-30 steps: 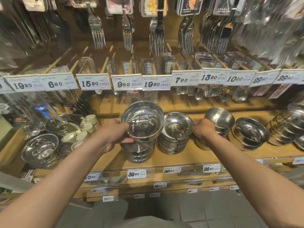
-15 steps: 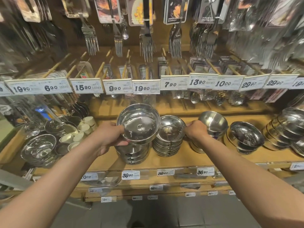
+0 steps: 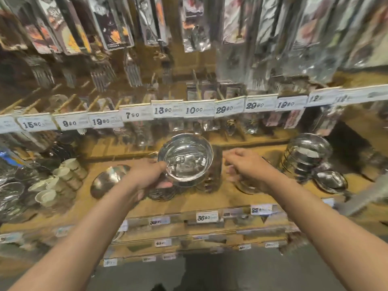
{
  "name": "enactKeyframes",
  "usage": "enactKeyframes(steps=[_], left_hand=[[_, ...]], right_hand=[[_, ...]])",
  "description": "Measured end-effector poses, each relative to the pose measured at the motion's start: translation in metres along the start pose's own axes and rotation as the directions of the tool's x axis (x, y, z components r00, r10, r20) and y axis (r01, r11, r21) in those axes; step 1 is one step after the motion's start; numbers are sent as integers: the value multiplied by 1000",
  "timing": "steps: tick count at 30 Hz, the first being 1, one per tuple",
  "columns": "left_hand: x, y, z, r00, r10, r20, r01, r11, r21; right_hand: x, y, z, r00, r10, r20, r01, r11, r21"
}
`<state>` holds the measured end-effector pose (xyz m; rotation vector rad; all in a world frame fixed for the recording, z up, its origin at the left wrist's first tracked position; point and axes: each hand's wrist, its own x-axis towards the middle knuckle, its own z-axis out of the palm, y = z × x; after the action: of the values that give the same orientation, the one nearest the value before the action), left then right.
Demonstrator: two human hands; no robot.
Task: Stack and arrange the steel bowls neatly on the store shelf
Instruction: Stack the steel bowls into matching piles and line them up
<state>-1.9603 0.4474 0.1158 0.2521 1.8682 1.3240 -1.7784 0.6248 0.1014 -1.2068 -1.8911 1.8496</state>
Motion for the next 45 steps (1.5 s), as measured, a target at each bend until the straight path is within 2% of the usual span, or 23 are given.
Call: enactKeyframes(steps=[5,11,18,23,26,29,31,33,34,38,40,42,45], left_hand=[[-1,-5,89,992,-2,123,-1,1000,24],[12,-2,154,980,-9,200,-18,991,133],[52,7,194,972,8,235,-78,955,288],[65,10,215,967,24,255,-73,979,188],[64,13,219,950,51,309,-124,967,221],[62,27,214,956,22,292,-58,992,114],[63,39,208,978,41,207,-55,996,65],[64,50,202,984,82,161,-104,986,133],[62,55,202,979,86,183,-119,976,181],[48,66,212,915,-15,403,-157,907,391],[40,63,222,902,-16,432,-223,839,496],[35,56,230,921,51,385,-265,808,526],[30,38,233,959,126,255,-235,855,462]], right_hand=[[-17,27,-77,998,-15,55,11,997,75],[-23,52,-128,998,54,-8,-52,979,196],[-1,58,-158,986,134,-104,-115,979,170],[21,56,-171,975,168,-147,-128,960,247],[28,55,-176,973,165,-160,-116,952,282],[29,51,-187,981,147,-124,-114,964,241],[28,47,-198,989,115,-89,-96,976,195],[28,40,-206,997,79,-24,-76,989,127],[28,36,-210,998,66,23,-68,993,93],[28,22,-219,981,48,188,-37,997,-64],[31,17,-222,979,40,198,-3,983,-185],[34,15,-224,985,25,170,20,967,-253],[38,20,-224,992,-8,122,36,973,-227]])
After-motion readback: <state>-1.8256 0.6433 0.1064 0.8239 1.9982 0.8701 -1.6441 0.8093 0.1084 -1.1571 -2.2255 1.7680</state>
